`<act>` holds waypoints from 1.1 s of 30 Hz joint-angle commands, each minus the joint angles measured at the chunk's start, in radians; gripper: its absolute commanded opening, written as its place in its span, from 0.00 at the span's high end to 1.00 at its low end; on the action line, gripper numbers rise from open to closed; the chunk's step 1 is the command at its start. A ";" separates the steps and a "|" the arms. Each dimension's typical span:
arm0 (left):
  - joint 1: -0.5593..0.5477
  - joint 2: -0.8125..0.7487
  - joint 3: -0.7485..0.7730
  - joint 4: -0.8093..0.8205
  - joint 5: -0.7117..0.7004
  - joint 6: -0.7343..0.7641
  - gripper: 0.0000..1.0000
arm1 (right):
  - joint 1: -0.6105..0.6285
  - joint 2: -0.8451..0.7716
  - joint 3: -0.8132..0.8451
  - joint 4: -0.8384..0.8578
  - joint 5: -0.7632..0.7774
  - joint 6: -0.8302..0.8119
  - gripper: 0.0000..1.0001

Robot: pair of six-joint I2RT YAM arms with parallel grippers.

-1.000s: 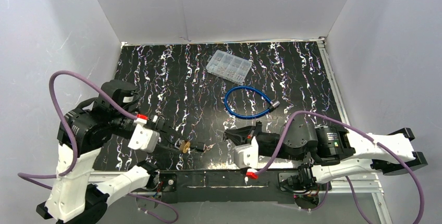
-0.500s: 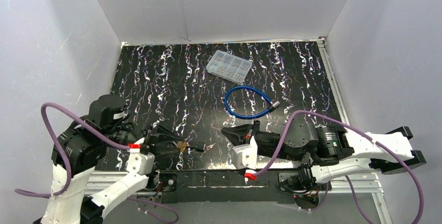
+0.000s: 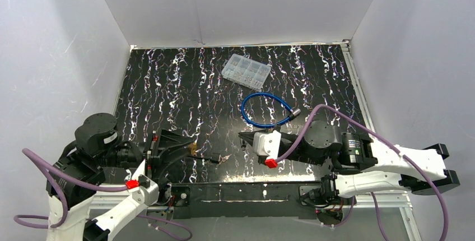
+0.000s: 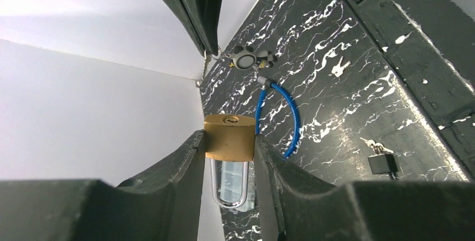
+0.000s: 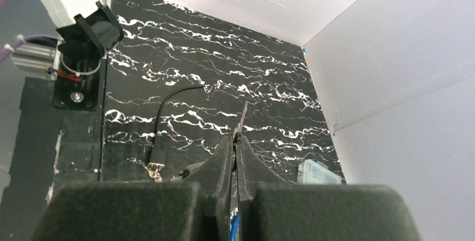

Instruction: Unlock with the key

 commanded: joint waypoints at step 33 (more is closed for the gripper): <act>0.009 -0.039 -0.145 0.112 -0.558 0.366 1.00 | -0.308 0.214 0.047 0.284 -0.471 0.687 0.99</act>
